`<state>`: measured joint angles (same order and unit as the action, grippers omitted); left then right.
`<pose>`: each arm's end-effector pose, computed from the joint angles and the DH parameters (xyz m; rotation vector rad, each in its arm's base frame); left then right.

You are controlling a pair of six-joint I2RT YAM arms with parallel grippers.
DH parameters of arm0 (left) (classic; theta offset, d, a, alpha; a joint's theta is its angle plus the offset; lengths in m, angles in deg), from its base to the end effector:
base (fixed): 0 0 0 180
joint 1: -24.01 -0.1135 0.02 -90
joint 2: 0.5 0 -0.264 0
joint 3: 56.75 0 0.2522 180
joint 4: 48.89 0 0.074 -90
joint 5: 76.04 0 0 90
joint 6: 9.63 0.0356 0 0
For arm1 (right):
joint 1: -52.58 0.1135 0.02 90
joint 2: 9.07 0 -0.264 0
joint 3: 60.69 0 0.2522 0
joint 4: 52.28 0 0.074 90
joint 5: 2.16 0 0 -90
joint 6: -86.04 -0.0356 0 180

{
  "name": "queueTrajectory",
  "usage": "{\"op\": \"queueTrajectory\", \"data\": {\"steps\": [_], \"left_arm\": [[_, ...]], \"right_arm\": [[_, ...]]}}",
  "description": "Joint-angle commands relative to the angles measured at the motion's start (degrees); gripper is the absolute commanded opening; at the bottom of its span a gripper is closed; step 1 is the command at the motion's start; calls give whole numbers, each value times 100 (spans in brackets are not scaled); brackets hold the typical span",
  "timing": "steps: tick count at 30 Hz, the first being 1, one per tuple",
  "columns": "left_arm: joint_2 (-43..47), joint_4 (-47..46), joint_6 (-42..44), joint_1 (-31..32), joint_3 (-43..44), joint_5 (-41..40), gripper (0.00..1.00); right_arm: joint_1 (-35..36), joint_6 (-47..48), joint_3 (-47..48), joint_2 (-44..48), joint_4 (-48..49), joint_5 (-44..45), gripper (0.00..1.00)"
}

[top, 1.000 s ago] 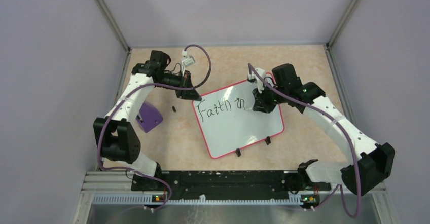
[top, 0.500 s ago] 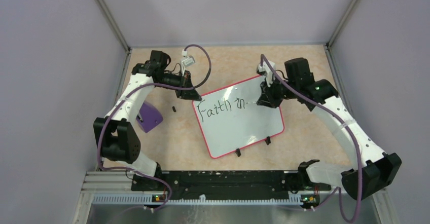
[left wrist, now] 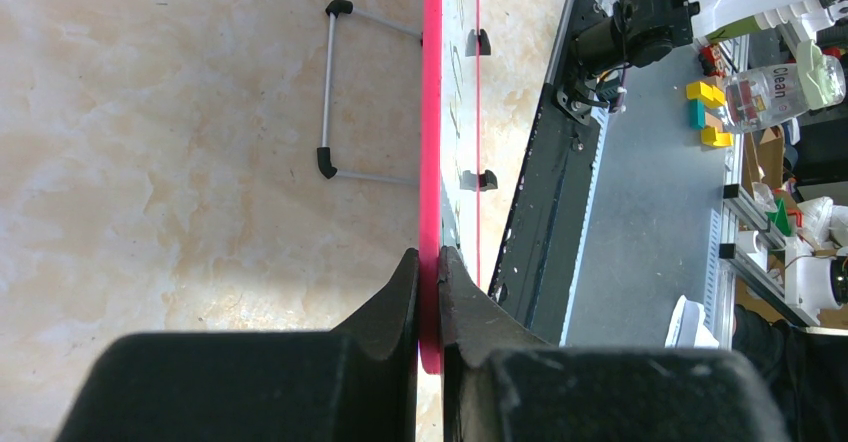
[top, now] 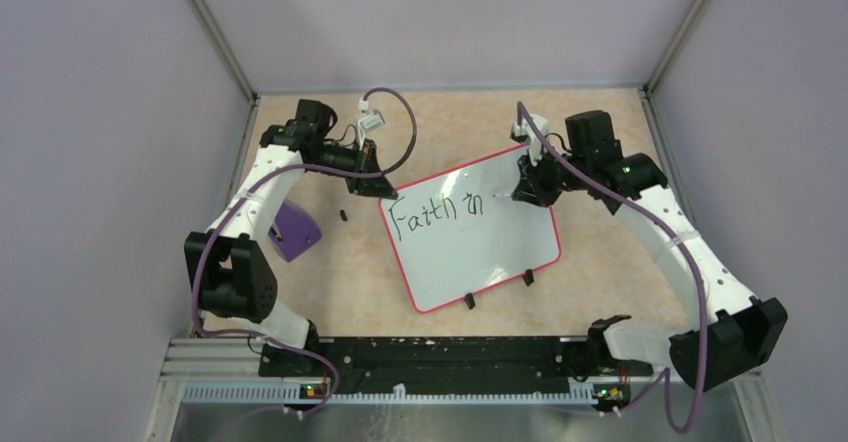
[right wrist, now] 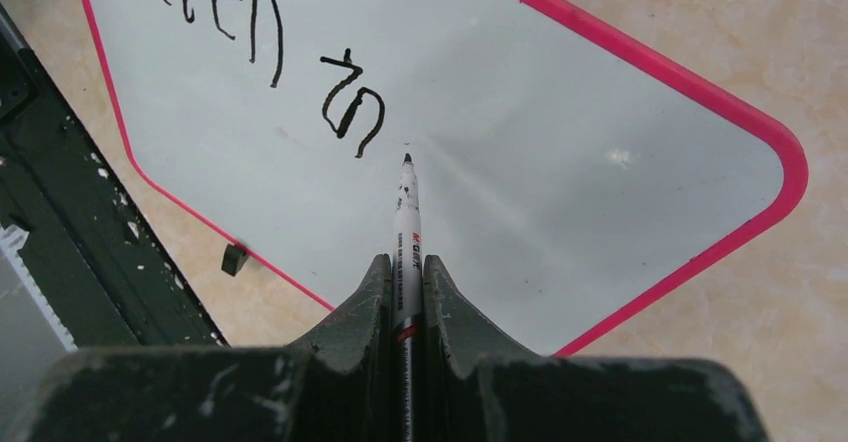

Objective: Write a sentence on the whiteboard

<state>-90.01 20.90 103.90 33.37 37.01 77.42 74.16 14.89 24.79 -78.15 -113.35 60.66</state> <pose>0.2972 -0.0813 0.3143 0.9354 2.0932 -1.3336 0.2198 0.1044 0.3570 -1.0135 2.0799 0.5792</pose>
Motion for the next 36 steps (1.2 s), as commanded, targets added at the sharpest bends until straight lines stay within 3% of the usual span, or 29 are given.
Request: {"op": "queueTrajectory", "data": {"steps": [1,36], "left_arm": [[-3,-46,141,56,-72,-155,0],[-44,-22,164,57,-84,-166,0]], "right_arm": [[-30,-67,191,-130,374,69,0],[-20,18,-140,-97,304,255,0]]}}
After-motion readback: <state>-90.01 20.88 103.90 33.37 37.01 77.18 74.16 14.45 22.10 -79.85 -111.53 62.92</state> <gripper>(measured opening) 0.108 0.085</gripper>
